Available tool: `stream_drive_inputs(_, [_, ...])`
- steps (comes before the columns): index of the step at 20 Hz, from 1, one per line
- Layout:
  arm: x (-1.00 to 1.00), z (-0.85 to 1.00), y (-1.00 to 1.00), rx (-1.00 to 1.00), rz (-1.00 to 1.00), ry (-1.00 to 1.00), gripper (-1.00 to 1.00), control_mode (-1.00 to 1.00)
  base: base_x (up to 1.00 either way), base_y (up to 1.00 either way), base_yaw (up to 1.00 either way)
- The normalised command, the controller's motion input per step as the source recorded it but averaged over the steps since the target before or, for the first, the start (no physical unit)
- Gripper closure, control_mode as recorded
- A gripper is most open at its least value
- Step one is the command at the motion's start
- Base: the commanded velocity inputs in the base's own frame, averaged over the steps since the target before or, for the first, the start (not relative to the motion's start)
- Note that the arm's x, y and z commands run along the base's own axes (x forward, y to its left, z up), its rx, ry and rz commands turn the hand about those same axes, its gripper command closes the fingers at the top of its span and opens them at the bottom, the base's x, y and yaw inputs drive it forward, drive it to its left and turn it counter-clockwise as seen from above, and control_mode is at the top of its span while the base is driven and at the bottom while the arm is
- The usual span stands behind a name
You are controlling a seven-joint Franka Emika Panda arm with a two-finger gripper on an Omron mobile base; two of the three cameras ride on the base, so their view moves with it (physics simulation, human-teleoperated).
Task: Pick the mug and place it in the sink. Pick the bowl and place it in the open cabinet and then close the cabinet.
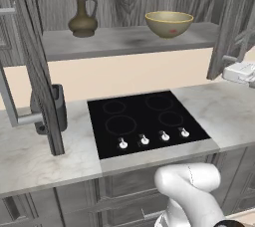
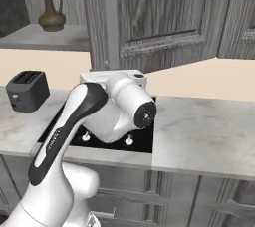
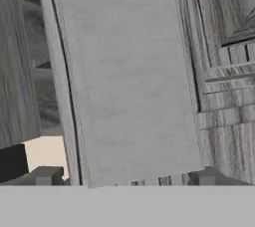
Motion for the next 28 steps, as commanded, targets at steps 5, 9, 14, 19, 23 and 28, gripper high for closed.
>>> stream_drive_inputs(5, [1.0,-0.21,0.5,-0.15,-0.11,-0.04,-1.0,-1.0,0.0,0.0,0.0])
stream_drive_inputs(9, [1.0,-0.19,0.33,-0.1,-0.09,-0.07,-1.0,-1.0,0.0,0.0,0.0])
stream_drive_inputs(14, [1.0,-0.18,0.21,-0.07,-0.08,-0.1,-1.0,-1.0,0.0,0.0,0.0])
stream_drive_inputs(19, [1.0,-0.2,0.23,-0.06,-0.08,-0.09,-1.0,-1.0,0.0,0.0,0.0])
stream_drive_inputs(23, [1.0,-0.26,0.3,-0.04,-0.08,-0.07,-1.0,-1.0,0.0,0.0,0.0])
stream_drive_inputs(28, [0.98,-0.15,0.24,-0.03,-0.08,-0.07,-1.0,-1.0,0.0,0.0,0.0])
